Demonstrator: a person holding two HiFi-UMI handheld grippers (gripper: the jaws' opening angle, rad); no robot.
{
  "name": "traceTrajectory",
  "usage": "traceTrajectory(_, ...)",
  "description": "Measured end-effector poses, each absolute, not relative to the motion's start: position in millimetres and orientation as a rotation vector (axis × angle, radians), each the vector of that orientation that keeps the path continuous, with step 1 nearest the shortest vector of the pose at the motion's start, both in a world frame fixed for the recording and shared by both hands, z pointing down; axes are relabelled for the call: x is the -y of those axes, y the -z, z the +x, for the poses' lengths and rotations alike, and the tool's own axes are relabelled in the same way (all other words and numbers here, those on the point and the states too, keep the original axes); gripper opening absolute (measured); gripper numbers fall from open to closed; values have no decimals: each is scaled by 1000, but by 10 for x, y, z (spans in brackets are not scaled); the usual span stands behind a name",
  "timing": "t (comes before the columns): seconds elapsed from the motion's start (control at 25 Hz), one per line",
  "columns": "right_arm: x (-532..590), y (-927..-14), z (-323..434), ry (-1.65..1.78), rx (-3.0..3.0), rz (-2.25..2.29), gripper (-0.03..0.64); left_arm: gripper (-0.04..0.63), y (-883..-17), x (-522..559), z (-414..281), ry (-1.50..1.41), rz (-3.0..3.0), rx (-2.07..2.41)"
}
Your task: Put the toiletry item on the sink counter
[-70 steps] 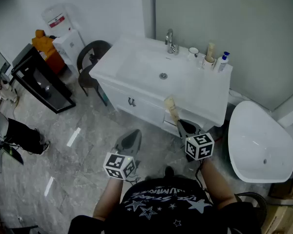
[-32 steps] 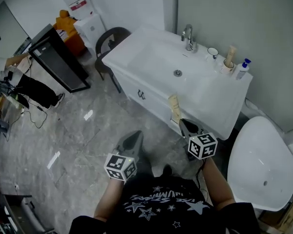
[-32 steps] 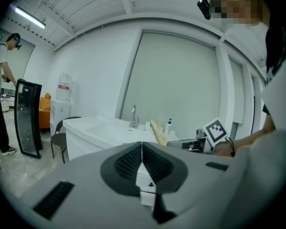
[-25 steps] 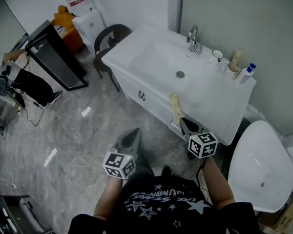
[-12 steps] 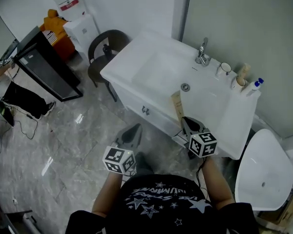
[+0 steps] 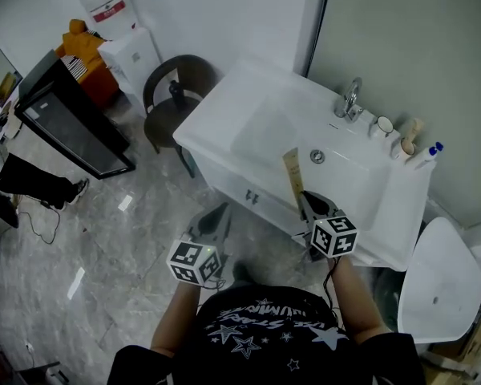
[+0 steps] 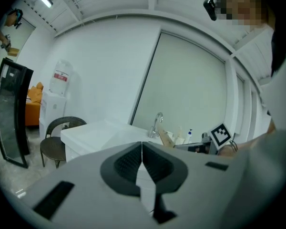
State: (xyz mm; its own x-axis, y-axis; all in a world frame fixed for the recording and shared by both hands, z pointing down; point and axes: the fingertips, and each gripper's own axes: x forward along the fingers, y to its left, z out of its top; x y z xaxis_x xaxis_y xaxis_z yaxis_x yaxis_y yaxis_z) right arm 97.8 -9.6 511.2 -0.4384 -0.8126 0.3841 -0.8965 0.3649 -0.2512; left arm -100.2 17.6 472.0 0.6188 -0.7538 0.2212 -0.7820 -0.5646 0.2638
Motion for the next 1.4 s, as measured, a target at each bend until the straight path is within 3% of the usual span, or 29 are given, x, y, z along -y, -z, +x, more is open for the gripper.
traceTrajectory(0.72,615,-5032,692,-578,2335,1647,18,20,-4763,414,-1374,-133,2559,1106)
traceTrajectory(1.4,2108,-5149,887,-573,2357,1610,18,20,-4712,1703,-1207,-185,2541,1166)
